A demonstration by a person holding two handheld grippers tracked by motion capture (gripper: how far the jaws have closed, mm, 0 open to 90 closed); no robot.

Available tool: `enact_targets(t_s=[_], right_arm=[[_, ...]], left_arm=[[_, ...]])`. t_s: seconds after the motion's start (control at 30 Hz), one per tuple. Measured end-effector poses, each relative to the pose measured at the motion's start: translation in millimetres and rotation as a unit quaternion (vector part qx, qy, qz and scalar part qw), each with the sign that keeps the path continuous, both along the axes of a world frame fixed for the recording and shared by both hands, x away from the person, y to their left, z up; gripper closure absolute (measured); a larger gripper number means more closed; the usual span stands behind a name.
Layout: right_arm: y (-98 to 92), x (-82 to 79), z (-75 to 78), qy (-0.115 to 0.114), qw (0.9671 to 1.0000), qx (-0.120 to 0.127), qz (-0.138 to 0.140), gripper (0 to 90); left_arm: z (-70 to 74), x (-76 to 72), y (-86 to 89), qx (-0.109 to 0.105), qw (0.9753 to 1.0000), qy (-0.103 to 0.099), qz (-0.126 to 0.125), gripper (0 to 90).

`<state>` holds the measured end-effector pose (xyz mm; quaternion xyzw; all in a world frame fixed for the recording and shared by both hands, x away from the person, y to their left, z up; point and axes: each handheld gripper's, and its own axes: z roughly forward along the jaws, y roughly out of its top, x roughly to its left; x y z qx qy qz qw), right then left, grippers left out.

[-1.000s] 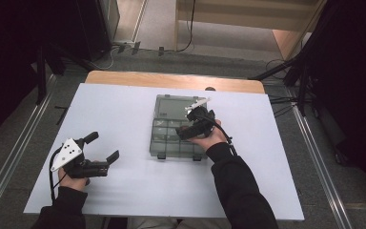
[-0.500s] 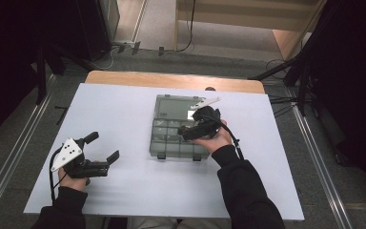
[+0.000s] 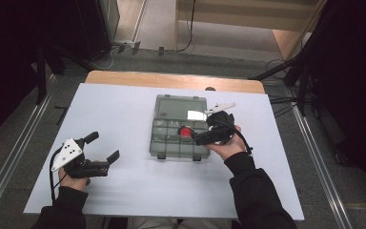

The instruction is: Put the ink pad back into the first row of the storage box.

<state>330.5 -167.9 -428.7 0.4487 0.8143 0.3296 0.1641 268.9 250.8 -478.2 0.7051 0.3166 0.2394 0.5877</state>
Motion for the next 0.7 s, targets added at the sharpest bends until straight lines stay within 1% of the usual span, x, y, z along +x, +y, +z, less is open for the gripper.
enact_targets(t_s=[0.17, 0.2, 0.27, 0.37, 0.43, 0.47, 0.63, 0.7], right_arm=[[-12.3, -8.8, -0.7, 0.0, 0.9999, 0.008, -0.006, 0.0], [-14.7, -10.5, -0.6, 0.003, 0.9999, 0.007, -0.008, 0.0], [-19.2, -14.5, -1.1, -0.001, 0.9999, 0.008, -0.007, 0.0], [-26.8, -21.6, -3.5, -0.004, 0.9997, 0.02, -0.012, 0.0], [-30.7, -25.4, -4.9, -0.002, 0.9998, 0.016, -0.014, 0.0], [-32.8, -27.3, -5.4, -0.007, 0.9998, 0.016, -0.013, 0.0], [-42.1, -39.5, -6.8, -0.022, 0.999, 0.036, -0.018, 0.0], [-45.3, -44.8, -5.8, -0.031, 0.9986, 0.036, -0.021, 0.0]], left_arm=[[-0.1, 0.1, -0.2, 0.0, 1.0, 0.0, 0.0, 0.0], [-0.1, 0.1, -0.2, 0.0, 1.0, 0.0, 0.0, 0.0], [-0.3, 0.2, -0.3, 0.0, 1.0, 0.001, -0.001, 0.0], [-0.3, 0.2, -0.3, 0.001, 1.0, 0.001, -0.001, 0.0], [-0.4, 0.3, -0.4, 0.002, 1.0, 0.001, -0.001, 0.0], [-0.4, 0.2, -0.5, 0.002, 1.0, 0.001, -0.001, 0.0], [-0.5, 0.2, -0.6, 0.003, 1.0, 0.001, -0.001, 0.0], [-0.5, 0.1, -0.7, 0.003, 1.0, 0.001, -0.002, 0.0]])
